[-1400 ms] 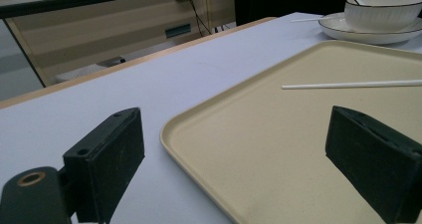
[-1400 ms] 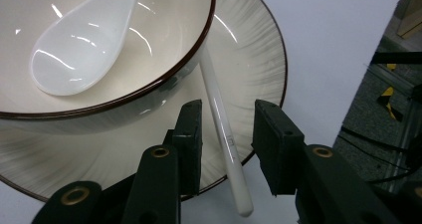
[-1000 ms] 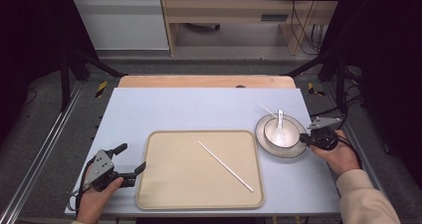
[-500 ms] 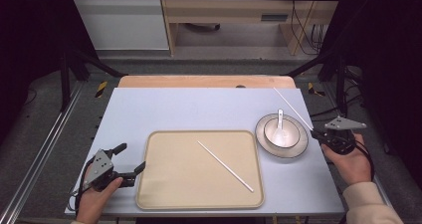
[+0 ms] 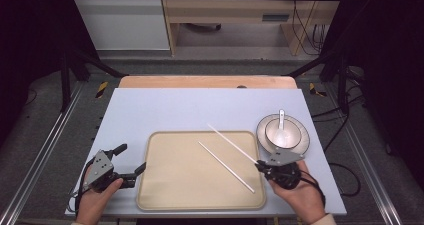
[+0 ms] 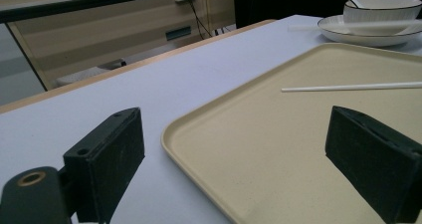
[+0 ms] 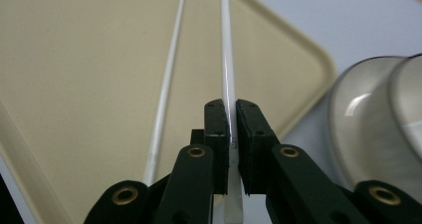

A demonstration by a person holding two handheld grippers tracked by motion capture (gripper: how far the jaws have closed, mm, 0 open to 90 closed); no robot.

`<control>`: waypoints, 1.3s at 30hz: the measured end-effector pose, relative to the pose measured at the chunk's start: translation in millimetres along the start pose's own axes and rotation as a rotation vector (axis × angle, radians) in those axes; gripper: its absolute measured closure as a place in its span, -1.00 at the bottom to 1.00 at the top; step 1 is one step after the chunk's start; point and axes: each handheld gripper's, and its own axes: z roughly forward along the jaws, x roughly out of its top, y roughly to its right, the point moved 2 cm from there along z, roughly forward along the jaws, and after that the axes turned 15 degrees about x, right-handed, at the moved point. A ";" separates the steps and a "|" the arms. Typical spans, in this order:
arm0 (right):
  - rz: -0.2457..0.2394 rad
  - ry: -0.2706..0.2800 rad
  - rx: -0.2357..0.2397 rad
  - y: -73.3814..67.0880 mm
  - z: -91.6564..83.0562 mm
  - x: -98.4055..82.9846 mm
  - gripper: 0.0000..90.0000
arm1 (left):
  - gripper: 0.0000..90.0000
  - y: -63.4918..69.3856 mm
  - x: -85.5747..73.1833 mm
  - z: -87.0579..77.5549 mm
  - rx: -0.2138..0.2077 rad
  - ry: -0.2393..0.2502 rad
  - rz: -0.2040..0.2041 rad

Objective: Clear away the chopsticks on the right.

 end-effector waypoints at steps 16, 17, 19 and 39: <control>0.097 -0.067 0.063 -8.9 40.0 -19.3 0.86 | -0.82 0.9 0.9 0.0 -0.001 0.000 0.006; 0.104 -0.068 0.069 -9.7 40.6 -20.0 0.86 | -0.82 0.9 1.0 -0.1 -0.002 0.000 0.006; 0.105 -0.067 0.072 -10.6 41.2 -20.9 0.86 | -0.82 1.0 1.2 -0.1 -0.002 0.001 0.006; 0.083 0.149 0.012 -3.5 39.9 -9.8 -0.67 | -0.68 29.2 19.1 2.6 -0.114 -0.060 0.008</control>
